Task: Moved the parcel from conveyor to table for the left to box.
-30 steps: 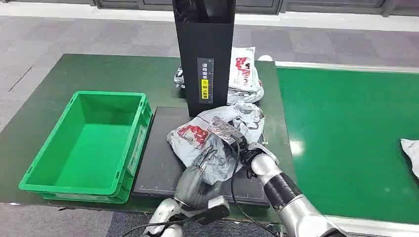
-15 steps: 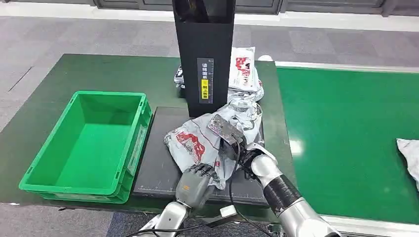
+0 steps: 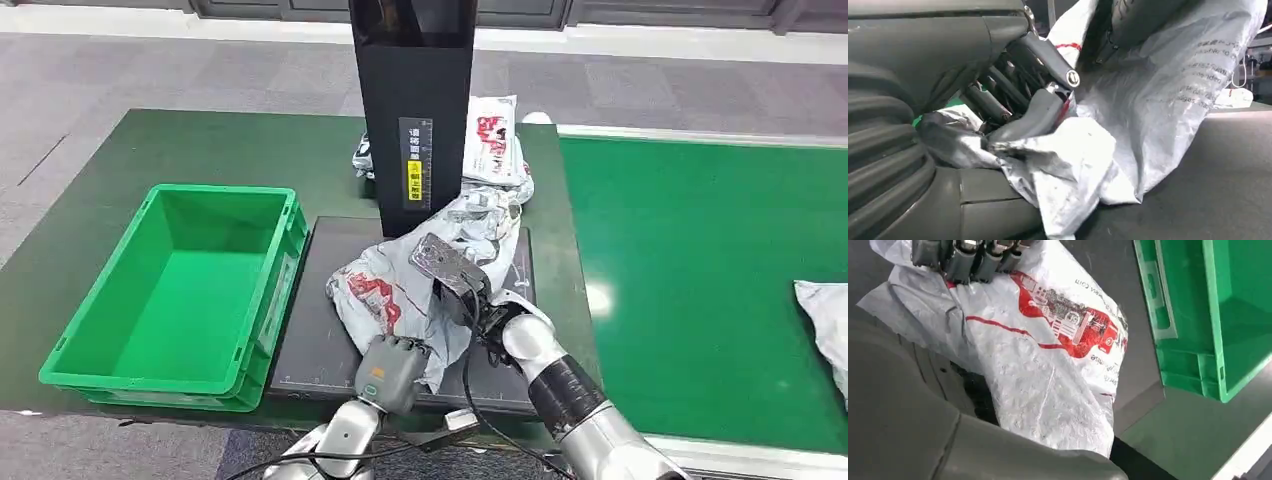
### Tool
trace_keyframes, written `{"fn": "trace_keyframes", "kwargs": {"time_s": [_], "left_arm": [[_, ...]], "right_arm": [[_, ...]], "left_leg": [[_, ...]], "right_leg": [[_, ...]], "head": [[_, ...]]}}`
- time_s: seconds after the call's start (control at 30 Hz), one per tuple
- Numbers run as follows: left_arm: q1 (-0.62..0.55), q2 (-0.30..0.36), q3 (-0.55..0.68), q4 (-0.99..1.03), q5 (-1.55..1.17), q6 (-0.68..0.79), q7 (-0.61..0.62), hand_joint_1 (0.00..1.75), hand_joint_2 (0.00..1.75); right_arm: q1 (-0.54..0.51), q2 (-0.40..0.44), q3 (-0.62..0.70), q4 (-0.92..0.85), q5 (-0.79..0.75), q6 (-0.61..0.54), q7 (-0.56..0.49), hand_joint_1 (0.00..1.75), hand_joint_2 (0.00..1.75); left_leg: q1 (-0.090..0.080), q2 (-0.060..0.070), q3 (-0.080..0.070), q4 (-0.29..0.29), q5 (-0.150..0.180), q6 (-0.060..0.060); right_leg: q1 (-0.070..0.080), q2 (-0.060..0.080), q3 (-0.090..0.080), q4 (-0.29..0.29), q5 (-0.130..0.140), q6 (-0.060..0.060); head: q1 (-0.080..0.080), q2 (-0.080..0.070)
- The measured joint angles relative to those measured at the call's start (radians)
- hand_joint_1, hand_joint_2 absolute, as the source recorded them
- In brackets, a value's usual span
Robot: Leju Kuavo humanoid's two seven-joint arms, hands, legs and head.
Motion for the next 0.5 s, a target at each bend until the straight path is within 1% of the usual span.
{"fn": "trace_keyframes", "kwargs": {"time_s": [0.17, 0.27, 0.37, 0.5], "left_arm": [[-0.009, 0.002, -0.008, 0.004, 0.0, -0.014, 0.031, 1.75, 1.75], [-0.011, 0.005, -0.01, 0.002, 0.0, -0.026, 0.035, 1.75, 1.75], [-0.01, 0.012, -0.01, -0.011, 0.0, -0.042, 0.028, 1.75, 1.75], [0.0, 0.031, -0.01, -0.042, 0.0, -0.058, 0.019, 1.75, 1.75]], "right_arm": [[-0.004, 0.013, 0.018, -0.004, -0.015, 0.035, 0.003, 0.0, 0.0], [-0.005, 0.009, 0.027, -0.015, -0.013, 0.062, -0.019, 0.0, 0.0], [-0.004, -0.032, 0.034, -0.052, -0.006, 0.104, -0.069, 0.0, 0.0], [0.02, -0.128, 0.034, -0.141, -0.019, 0.169, -0.165, 0.0, 0.0]], "left_leg": [[0.0, 0.0, 0.0, 0.0, 0.0, 0.0], [0.0, 0.0, 0.001, 0.0, 0.0, 0.0], [0.0, -0.001, 0.0, 0.0, 0.001, 0.0], [0.0, -0.002, 0.001, 0.001, 0.001, 0.0]], "right_leg": [[0.0, 0.0, 0.0, 0.0, 0.0, 0.0], [0.0, 0.0, 0.0, 0.0, 0.0, 0.0], [0.0, -0.001, 0.0, 0.0, 0.0, 0.0], [-0.001, -0.002, 0.001, 0.0, 0.001, 0.001]], "head": [[0.0, 0.0], [0.0, 0.0], [0.0, 0.0], [0.0, 0.0]]}}
